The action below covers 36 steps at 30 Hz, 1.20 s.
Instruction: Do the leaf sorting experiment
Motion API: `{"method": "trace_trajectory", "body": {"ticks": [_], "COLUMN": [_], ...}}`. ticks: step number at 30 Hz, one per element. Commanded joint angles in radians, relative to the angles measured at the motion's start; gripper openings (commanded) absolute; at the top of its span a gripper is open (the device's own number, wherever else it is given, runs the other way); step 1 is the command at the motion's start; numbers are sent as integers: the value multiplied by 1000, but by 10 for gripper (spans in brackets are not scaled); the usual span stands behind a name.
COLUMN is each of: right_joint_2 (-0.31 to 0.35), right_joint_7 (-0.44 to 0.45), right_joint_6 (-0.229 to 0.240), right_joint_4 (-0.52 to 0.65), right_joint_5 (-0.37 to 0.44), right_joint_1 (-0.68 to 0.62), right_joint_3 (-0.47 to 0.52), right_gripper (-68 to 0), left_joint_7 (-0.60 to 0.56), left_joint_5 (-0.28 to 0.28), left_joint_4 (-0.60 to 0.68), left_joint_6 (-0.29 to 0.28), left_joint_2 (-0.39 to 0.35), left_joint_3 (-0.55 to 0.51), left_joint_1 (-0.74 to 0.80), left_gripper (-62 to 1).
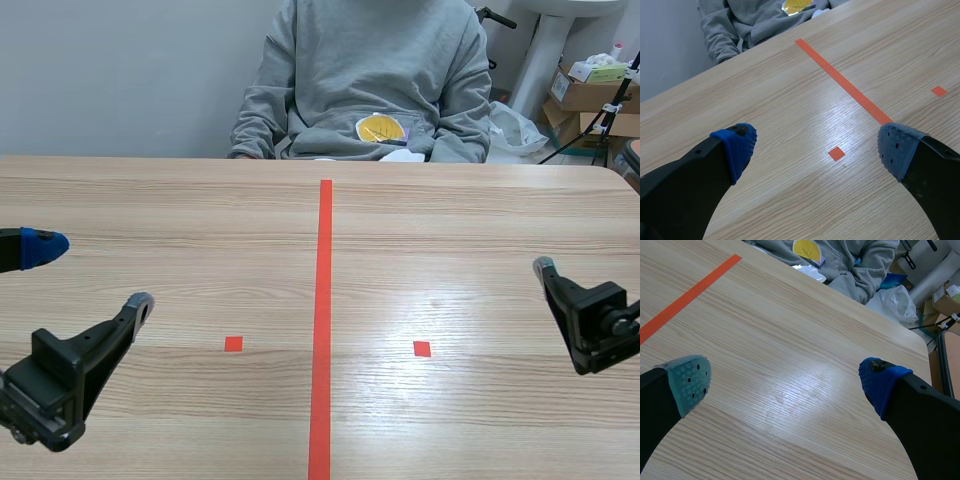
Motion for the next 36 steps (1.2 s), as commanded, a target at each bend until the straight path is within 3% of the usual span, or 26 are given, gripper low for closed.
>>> {"method": "trace_trajectory", "body": {"ticks": [1, 16, 36], "right_joint_2": [18, 18, 18], "right_joint_7": [-16, -109, -109], "right_joint_6": [-7, -7, -7], "right_joint_4": [-1, -6, -6], "right_joint_5": [0, 0, 0], "right_joint_1": [0, 0, 0], "right_joint_3": [4, 4, 4], "right_gripper": [-67, -67, -67], "left_joint_7": [-18, -18, -18], "left_joint_5": [-9, -9, -9], "left_joint_4": [5, 5, 5], "left_joint_6": [4, 4, 4], "left_joint_2": [-6, -6, -6], "left_joint_3": [-1, -1, -1], "left_joint_1": [-3, -3, -3], "left_gripper": [-88, -88, -88]}}
